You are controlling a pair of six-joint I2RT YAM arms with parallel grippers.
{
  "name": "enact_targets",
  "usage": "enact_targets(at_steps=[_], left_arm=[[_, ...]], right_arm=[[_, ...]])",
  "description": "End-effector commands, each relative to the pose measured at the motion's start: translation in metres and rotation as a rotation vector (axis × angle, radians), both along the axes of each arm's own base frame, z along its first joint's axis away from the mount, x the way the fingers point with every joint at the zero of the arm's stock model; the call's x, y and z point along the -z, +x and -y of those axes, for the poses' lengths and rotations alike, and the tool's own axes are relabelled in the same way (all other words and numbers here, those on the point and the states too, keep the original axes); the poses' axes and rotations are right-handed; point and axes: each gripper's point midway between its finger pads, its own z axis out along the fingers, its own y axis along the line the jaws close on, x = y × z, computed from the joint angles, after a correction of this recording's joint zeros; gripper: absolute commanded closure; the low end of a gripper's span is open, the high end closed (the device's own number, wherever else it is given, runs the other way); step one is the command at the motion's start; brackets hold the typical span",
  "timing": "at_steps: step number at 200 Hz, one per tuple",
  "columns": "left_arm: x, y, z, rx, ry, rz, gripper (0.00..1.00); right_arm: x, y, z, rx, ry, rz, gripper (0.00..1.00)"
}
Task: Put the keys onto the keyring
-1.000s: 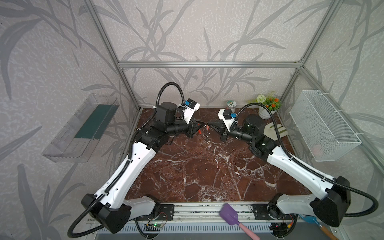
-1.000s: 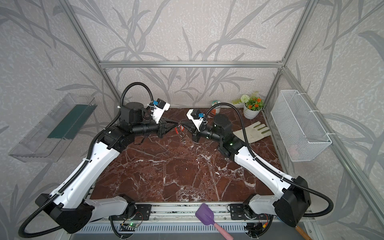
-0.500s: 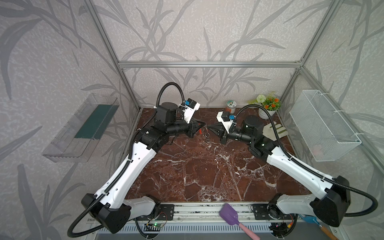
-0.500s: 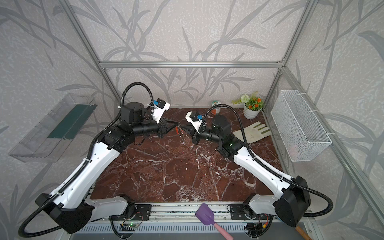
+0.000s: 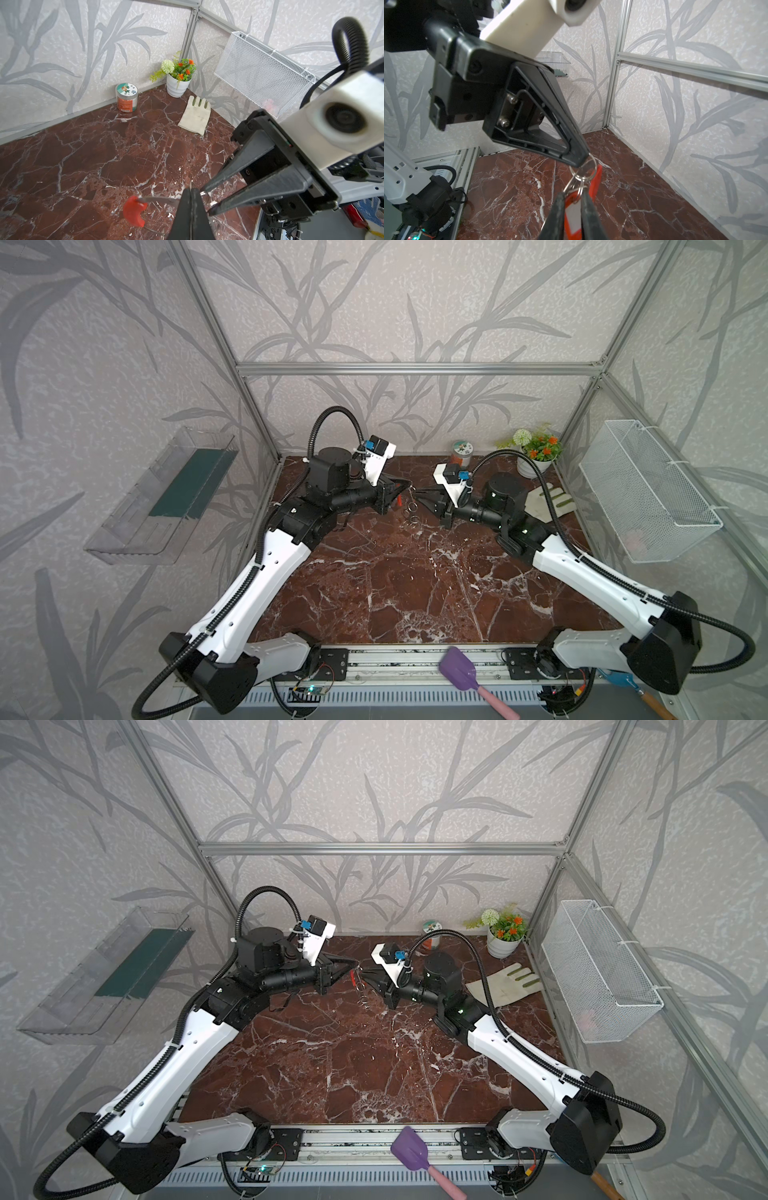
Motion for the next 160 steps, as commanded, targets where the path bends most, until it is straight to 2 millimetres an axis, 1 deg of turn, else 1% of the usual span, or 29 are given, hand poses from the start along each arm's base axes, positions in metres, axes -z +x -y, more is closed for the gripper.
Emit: enact_targets(at_steps=[1,26,48,66,74,90,129,160], left_arm=[[-0.027,0.002,-0.001,-0.017,-0.088,0.085,1.00],[-0.031,0.004,0.000,-0.025,-0.135,0.110,1.00],[-0.036,0.005,0.004,-0.008,-0.167,0.121,1.00],[-0.040,0.006,0.006,-0.001,-0.194,0.136,1.00],[-0.041,0.007,0.006,-0.001,-0.201,0.136,1.00],[-0.046,0.009,0.008,0.003,-0.228,0.141,1.00],[-0.055,0.007,0.015,0.047,-0.290,0.137,1.00],[-0.057,0.004,0.017,0.067,-0.311,0.138,1.00]], right_arm=[[-0.020,0.001,0.011,0.055,0.067,0.020,0.79],[-0.030,0.009,0.021,0.091,0.118,-0.024,0.70],[-0.040,0.014,0.029,0.101,0.171,-0.076,0.67],[-0.051,0.018,0.035,0.091,0.232,-0.129,0.65],[-0.056,0.021,0.039,0.088,0.269,-0.172,0.61],[-0.066,0.025,0.042,0.050,0.330,-0.241,0.58],[-0.083,0.021,0.034,-0.061,0.384,-0.278,0.58],[-0.086,0.020,0.028,-0.110,0.391,-0.300,0.62]])
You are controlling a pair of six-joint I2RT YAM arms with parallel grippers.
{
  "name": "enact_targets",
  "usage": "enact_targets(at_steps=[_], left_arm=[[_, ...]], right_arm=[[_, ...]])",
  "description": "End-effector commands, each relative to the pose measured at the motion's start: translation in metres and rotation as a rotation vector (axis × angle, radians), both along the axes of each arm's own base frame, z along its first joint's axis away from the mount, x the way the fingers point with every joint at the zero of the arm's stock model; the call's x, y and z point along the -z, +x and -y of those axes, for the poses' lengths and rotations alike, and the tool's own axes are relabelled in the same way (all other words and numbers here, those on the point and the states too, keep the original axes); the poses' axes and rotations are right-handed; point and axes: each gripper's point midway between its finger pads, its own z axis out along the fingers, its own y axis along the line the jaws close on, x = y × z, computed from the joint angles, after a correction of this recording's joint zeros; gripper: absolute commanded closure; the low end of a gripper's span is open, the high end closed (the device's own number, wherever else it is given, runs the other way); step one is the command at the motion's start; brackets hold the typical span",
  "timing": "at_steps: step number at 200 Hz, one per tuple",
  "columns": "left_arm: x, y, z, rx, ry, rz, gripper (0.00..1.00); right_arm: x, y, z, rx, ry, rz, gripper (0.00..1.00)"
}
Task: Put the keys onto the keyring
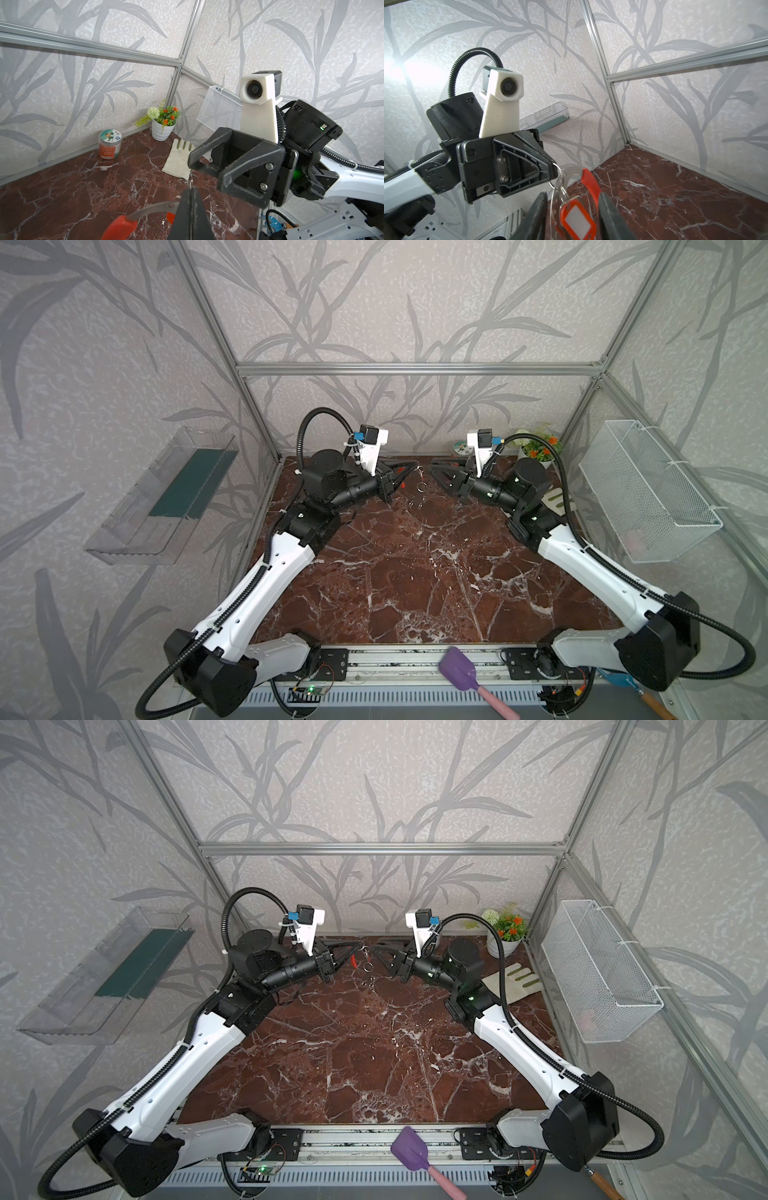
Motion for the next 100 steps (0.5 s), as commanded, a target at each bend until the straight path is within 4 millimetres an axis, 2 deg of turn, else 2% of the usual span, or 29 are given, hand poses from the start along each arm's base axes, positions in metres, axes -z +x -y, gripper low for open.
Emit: enact_targets(at_steps=[1,49,100], left_arm=[[-0.0123,-0.0048,0.0027,0.037,-0.051,0.032,1.00],[-0.0147,-0.0081,0.0041,0.057,-0.061,0.025,1.00],[-0.0145,-0.0095,0.0057,0.073,-0.056,0.013,1.00]], right_arm=[[-0.0220,-0.0110,-0.0040,-0.078,0.058,0.021,0.62],[-0.0179,-0.0063,-0.0079,-0.089,0.064,0.004,0.70],[-0.0175,-0.0051,-0.0130,-0.123,0.082,-0.021,0.73]])
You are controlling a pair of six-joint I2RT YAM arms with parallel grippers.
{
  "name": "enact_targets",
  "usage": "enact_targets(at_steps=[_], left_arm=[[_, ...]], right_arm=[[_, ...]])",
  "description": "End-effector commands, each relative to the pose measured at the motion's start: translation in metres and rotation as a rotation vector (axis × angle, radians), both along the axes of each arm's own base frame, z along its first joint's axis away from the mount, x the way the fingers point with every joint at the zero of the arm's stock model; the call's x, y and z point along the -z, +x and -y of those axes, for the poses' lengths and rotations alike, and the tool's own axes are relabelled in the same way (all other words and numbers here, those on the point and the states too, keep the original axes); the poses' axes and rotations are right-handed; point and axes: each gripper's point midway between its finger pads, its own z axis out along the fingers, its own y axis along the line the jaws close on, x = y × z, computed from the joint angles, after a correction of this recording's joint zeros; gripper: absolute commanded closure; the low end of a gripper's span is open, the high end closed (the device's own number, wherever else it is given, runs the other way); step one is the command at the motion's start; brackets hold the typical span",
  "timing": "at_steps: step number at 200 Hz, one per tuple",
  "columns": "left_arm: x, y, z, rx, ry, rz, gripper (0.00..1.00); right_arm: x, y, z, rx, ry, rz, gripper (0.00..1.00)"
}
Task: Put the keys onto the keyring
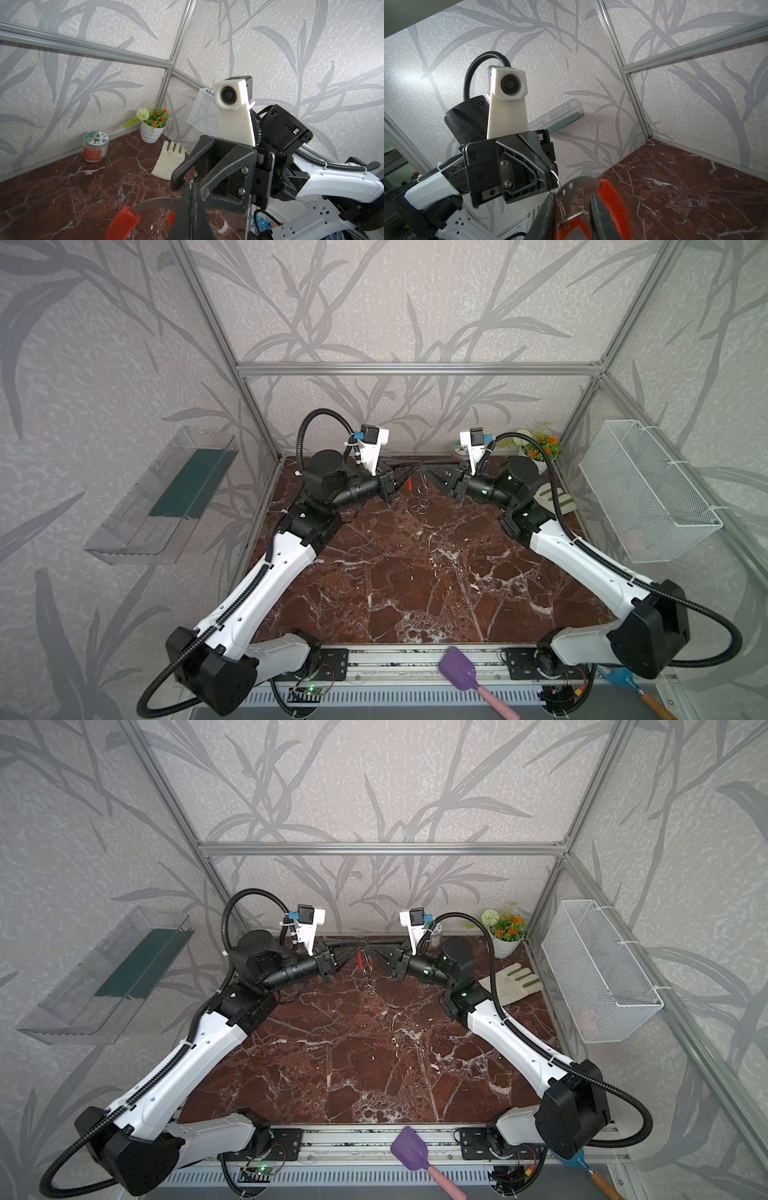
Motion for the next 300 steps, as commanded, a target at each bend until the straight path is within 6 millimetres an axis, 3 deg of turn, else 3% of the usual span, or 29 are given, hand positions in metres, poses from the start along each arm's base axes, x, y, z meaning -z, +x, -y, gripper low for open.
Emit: enact_targets(at_steps=[1,73,93,108,159,237,300], left_arm=[[-0.013,-0.004,0.001,0.026,-0.024,0.030,1.00],[-0.013,-0.002,-0.001,0.003,-0.019,0.033,1.00],[-0.011,-0.002,-0.001,0.005,-0.010,0.026,1.00],[-0.008,-0.003,-0.001,0.006,0.007,0.017,0.92],[0.005,-0.009,-0.003,0.019,0.096,-0.010,0.79],[0.046,-0.024,-0.002,0.111,0.283,-0.100,0.78],[0.065,-0.031,0.001,0.172,0.338,-0.161,0.78]], right_arm=[[-0.024,-0.006,-0.002,-0.043,0.049,0.043,0.74],[-0.018,-0.008,-0.005,-0.065,0.034,0.033,1.00],[-0.017,-0.009,-0.004,-0.061,0.022,0.041,1.00],[-0.016,-0.010,-0.001,-0.046,0.003,0.060,1.00],[0.004,-0.012,0.007,-0.064,-0.107,0.059,1.00],[0.053,-0.036,0.008,-0.187,-0.418,0.117,1.00],[0.064,-0.045,0.000,-0.236,-0.556,0.168,1.00]])
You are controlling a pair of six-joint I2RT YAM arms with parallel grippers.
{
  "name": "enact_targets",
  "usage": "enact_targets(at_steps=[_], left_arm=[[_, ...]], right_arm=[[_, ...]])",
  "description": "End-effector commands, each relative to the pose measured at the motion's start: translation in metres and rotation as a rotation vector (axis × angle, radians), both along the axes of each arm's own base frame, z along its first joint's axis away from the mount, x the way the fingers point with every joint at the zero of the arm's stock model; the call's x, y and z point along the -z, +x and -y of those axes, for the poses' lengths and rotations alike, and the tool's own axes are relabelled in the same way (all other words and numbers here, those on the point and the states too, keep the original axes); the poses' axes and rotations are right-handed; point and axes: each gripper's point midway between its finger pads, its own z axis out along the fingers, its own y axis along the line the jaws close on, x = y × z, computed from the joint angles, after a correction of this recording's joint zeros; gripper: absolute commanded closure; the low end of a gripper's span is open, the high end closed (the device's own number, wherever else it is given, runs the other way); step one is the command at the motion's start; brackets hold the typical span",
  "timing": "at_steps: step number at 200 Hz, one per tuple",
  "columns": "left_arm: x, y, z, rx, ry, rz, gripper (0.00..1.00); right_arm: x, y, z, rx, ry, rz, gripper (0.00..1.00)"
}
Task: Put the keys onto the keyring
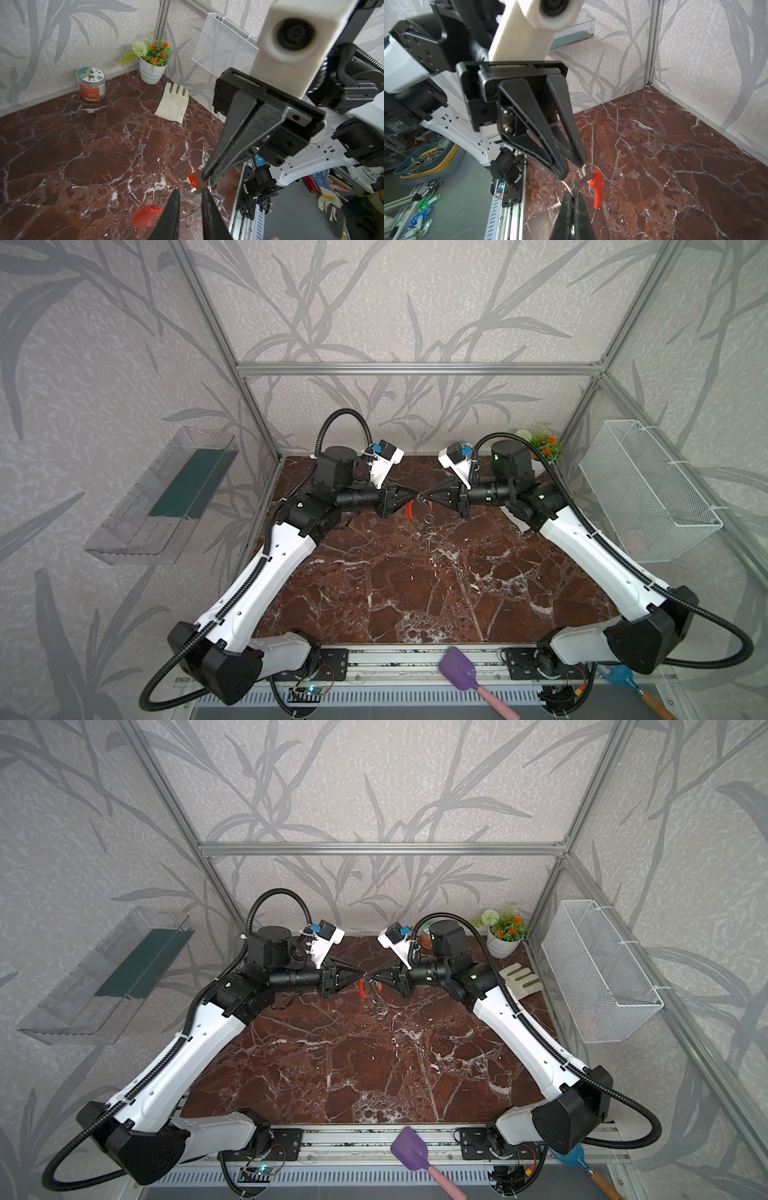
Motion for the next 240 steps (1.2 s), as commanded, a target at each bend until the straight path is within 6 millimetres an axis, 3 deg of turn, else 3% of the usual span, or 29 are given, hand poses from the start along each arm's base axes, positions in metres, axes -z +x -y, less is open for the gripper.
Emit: enact_targets(at_steps=[1,146,240], left_arm=[[-0.002,-0.009,0.001,0.052,0.024,-0.001,0.78],[0.009,-0.015,0.006,0.092,0.033,-0.061,0.80],[0.018,-0.023,0.015,0.133,0.069,-0.084,0.91]], right_arm=[[0.010,-0.005,0.000,-0.033,-0.064,0.022,1.00],[0.008,-0.006,-0.004,-0.012,-0.079,0.067,1.00],[0.004,-0.012,-0.004,-0.016,-0.076,0.081,1.00]])
